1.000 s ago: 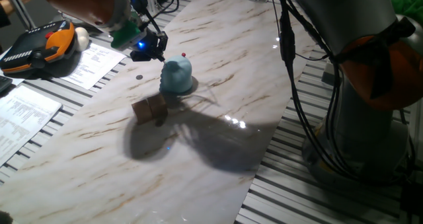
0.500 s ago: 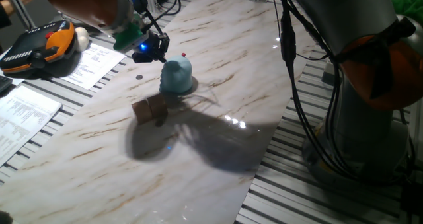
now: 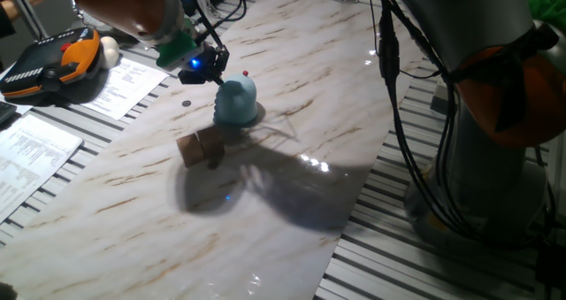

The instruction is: Drop coins into a piggy bank

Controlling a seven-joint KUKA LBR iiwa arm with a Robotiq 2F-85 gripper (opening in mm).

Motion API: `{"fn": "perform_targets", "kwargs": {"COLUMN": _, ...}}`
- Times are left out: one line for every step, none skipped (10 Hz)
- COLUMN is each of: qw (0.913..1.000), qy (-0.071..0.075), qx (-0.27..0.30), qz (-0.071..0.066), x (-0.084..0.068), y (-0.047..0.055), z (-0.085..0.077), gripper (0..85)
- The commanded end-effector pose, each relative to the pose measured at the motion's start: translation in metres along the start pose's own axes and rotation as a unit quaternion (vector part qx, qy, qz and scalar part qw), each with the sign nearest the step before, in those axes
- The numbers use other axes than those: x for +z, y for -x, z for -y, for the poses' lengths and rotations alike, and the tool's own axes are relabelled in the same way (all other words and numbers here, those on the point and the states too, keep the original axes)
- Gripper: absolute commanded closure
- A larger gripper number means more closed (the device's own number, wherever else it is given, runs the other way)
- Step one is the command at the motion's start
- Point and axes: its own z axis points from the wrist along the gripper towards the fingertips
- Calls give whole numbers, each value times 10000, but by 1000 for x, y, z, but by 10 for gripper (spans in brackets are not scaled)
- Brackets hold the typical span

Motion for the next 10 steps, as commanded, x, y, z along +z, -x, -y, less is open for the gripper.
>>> {"fn": "perform_targets", "kwargs": {"qw": 10000, "qy": -3, "qx": 6, "qz": 15, "x": 0, "y": 0, "z": 0, "gripper": 510}}
{"fn": "perform_targets", "kwargs": {"qw": 10000, "qy": 7, "qx": 29, "qz": 27, "x": 0, "y": 0, "z": 0, "gripper": 510}}
{"fn": "perform_targets", "kwargs": {"qw": 10000, "qy": 0, "qx": 29, "qz": 42, "x": 0, "y": 0, "z": 0, "gripper": 510}}
{"fn": "perform_targets", "kwargs": {"qw": 10000, "qy": -1, "qx": 29, "qz": 53, "x": -1, "y": 0, "z": 0, "gripper": 510}}
{"fn": "perform_targets", "kwargs": {"qw": 10000, "qy": 21, "qx": 22, "qz": 55, "x": -2, "y": 1, "z": 0, "gripper": 510}}
{"fn": "perform_targets", "kwargs": {"qw": 10000, "qy": 67, "qx": -17, "qz": 15, "x": -6, "y": 3, "z": -1, "gripper": 680}}
{"fn": "perform_targets", "kwargs": {"qw": 9998, "qy": 117, "qx": -125, "qz": -56, "x": -16, "y": 7, "z": -1, "gripper": 850}}
{"fn": "perform_targets", "kwargs": {"qw": 9996, "qy": 146, "qx": -188, "qz": -129, "x": -25, "y": 9, "z": -1, "gripper": 850}}
{"fn": "perform_targets", "kwargs": {"qw": 9994, "qy": 195, "qx": -235, "qz": -178, "x": -34, "y": 10, "z": -3, "gripper": 850}}
{"fn": "perform_targets", "kwargs": {"qw": 9986, "qy": 346, "qx": -289, "qz": -259, "x": -42, "y": 8, "z": -3, "gripper": 850}}
